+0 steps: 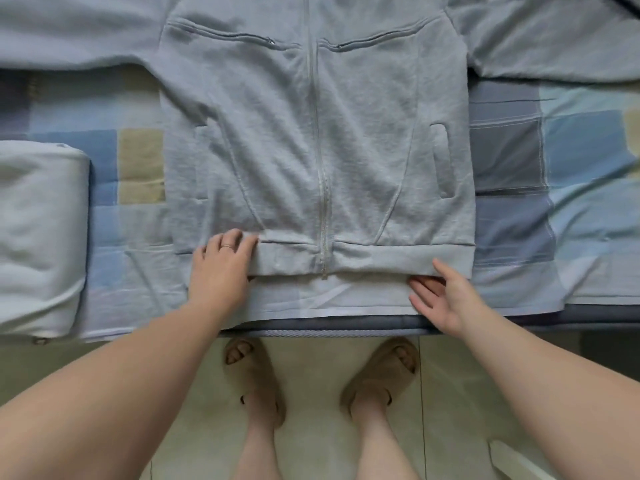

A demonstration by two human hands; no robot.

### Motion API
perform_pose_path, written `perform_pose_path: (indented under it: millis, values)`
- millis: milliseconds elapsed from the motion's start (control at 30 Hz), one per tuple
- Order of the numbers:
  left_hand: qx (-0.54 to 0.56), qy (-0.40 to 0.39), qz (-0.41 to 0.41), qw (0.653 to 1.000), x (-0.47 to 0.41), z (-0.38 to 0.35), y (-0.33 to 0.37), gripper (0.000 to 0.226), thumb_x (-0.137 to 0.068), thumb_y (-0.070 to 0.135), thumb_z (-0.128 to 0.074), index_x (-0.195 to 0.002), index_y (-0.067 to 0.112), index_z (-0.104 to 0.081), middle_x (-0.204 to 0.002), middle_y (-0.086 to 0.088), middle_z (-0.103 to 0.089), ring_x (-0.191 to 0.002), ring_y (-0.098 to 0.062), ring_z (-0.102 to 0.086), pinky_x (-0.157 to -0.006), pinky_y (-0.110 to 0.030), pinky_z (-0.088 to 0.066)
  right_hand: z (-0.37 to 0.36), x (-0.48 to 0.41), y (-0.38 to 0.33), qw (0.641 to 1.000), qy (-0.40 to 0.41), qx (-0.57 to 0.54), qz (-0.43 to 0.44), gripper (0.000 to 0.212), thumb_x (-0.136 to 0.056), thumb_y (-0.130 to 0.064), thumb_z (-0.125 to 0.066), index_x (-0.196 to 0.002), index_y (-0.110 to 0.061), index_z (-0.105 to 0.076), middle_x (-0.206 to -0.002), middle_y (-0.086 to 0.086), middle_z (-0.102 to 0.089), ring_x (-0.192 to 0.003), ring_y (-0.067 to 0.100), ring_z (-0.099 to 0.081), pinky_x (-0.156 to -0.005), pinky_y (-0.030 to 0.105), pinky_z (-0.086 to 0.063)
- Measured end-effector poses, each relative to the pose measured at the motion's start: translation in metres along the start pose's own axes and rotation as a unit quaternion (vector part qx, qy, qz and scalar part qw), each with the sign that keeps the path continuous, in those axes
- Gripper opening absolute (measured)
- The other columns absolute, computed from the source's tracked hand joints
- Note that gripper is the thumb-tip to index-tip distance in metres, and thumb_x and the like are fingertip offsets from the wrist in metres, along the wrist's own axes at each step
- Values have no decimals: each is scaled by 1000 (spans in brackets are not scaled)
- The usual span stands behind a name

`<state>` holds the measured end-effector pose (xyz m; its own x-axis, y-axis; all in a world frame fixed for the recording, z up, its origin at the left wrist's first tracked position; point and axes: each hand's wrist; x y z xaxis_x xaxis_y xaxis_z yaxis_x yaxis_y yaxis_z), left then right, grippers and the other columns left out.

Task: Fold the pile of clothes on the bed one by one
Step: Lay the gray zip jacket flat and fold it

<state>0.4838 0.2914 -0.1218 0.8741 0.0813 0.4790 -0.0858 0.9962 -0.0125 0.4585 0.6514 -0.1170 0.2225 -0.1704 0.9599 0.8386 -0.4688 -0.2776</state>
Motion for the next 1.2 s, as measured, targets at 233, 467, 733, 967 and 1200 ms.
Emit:
perform_pose_path:
  millis: [233, 467, 733, 967, 1200]
  values:
    - [-18, 64, -121, 990, -16, -7, -60, 39, -62, 3, -80, -93, 11, -59, -91, -11, -56, -80, -35, -55, -59, -35, -30, -97, 8, 53, 997, -57, -39, -26, 24, -100, -33, -59, -115, -14, -61, -115, 7, -67, -101, 22, -66, -104, 41, -47]
    - [19, 92, -178, 979, -9, -12, -97, 36, -60, -2, -77, -88, 11, -59, -84, -9, -56, -68, -31, -49, -60, -33, -26, -171, 18, 103, 997, -55, -40, -36, 23, -98, -32, -63, -117, -19, -60, -106, 5, -69, -94, 22, -68, -90, 41, -51]
    - [126, 15, -138, 982, 7, -14, -129, 27, -64, -4, -68, -88, 8, -59, -84, -10, -56, -72, -35, -54, -59, -35, -31, -184, 34, 141, 997, -27, -67, -15, 18, -99, -28, -60, -115, -20, -59, -107, 4, -69, -96, 19, -66, -93, 37, -46]
    - [52, -75, -77, 993, 30, -4, -139, 27, -86, 6, -55, -111, 17, -52, -111, -6, -56, -102, -32, -55, -75, -38, -33, -191, 59, 147, 997, -3, 41, -72, 17, -101, -32, -58, -113, -20, -60, -102, 3, -71, -90, 20, -68, -83, 39, -52]
    - [61, -73, -126, 987, 45, 35, -103, 49, -93, 54, -54, -132, 26, -48, -144, -1, -44, -132, -28, -39, -104, -44, -33, -161, 102, 118, 932, -29, 345, -106, 37, -101, -49, -51, -113, -16, -63, -112, 3, -72, -105, 23, -66, -95, 50, -52]
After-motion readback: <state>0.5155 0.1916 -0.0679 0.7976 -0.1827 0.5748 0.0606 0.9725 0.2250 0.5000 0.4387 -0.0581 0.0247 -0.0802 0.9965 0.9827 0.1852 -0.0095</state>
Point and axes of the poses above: each hand's wrist, its own x-axis away from the middle knuckle, its own z-axis out of the back of the hand, y = z × x
